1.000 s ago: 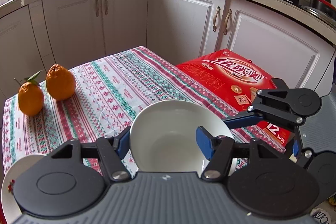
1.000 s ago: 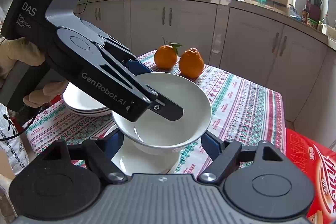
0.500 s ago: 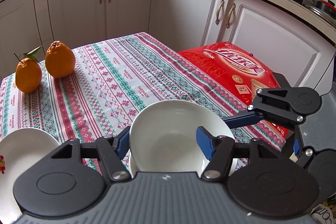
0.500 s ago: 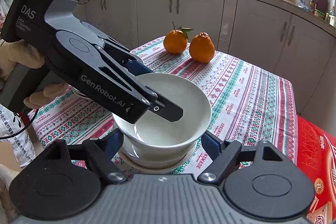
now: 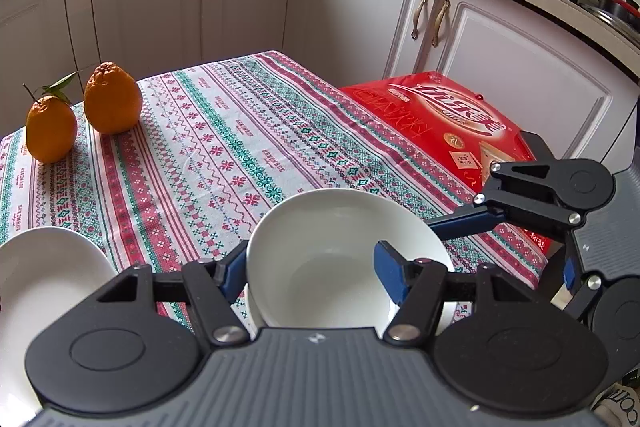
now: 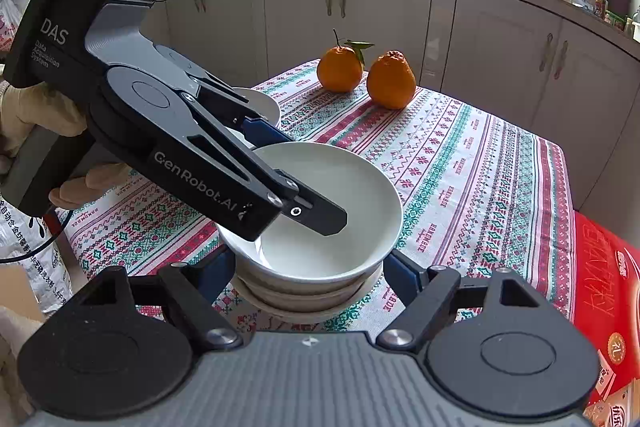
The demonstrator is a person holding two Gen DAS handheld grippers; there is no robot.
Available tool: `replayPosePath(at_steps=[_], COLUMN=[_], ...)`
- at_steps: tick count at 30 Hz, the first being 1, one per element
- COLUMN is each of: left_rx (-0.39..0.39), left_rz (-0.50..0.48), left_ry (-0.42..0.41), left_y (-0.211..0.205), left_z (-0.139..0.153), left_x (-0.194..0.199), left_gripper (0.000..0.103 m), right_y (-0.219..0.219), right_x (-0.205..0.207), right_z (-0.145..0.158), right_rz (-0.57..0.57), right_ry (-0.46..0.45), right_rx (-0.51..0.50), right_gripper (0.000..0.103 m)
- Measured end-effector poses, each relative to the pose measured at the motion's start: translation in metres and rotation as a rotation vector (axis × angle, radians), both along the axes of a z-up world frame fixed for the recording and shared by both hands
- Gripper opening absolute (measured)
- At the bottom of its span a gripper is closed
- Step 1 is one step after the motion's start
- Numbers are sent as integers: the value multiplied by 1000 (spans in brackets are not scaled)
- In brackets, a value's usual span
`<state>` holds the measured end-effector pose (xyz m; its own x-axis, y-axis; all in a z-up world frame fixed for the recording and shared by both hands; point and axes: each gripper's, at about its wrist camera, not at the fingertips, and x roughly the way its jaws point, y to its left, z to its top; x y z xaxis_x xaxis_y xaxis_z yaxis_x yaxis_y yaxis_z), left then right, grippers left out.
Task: Organize plates and bowls
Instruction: 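Carry the white bowl with the left tool over the bowl stack, then set the bowl onto the stack, then grip the stack with both tools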
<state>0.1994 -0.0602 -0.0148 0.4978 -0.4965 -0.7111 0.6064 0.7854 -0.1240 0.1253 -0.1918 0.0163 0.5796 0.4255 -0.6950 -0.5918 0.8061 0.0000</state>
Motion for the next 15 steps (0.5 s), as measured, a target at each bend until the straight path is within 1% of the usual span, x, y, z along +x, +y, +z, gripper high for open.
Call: replayPosePath(at_steps=[6, 7, 9, 10, 12, 14, 15], left_rx=[-1, -2, -7, -8, -11, -14, -16], left_rz=[3, 3, 1, 0, -5, -5, -5], left_ry=[4, 3, 7, 4, -1, -14, -21], left_y=[1, 1, 1, 1, 1, 3, 4], left_z=[-2, -3, -3, -3, -3, 0, 1], left_x=[1, 1, 1, 1, 0, -2, -3], left_gripper=[65, 66, 72, 72, 76, 80, 82], right_y=[1, 1, 1, 1, 0, -1, -1], right_x=[1, 1, 1, 0, 0, -2, -3], right_z=[0, -1, -1, -1, 0, 3, 4], right_rz=[1, 2, 7, 10, 16, 16, 18], right_ry=[4, 6, 12, 8, 5, -10, -16], right_rx=[4, 6, 11, 14, 19, 23, 23], right_gripper=[85, 85, 85, 85, 88, 98, 99])
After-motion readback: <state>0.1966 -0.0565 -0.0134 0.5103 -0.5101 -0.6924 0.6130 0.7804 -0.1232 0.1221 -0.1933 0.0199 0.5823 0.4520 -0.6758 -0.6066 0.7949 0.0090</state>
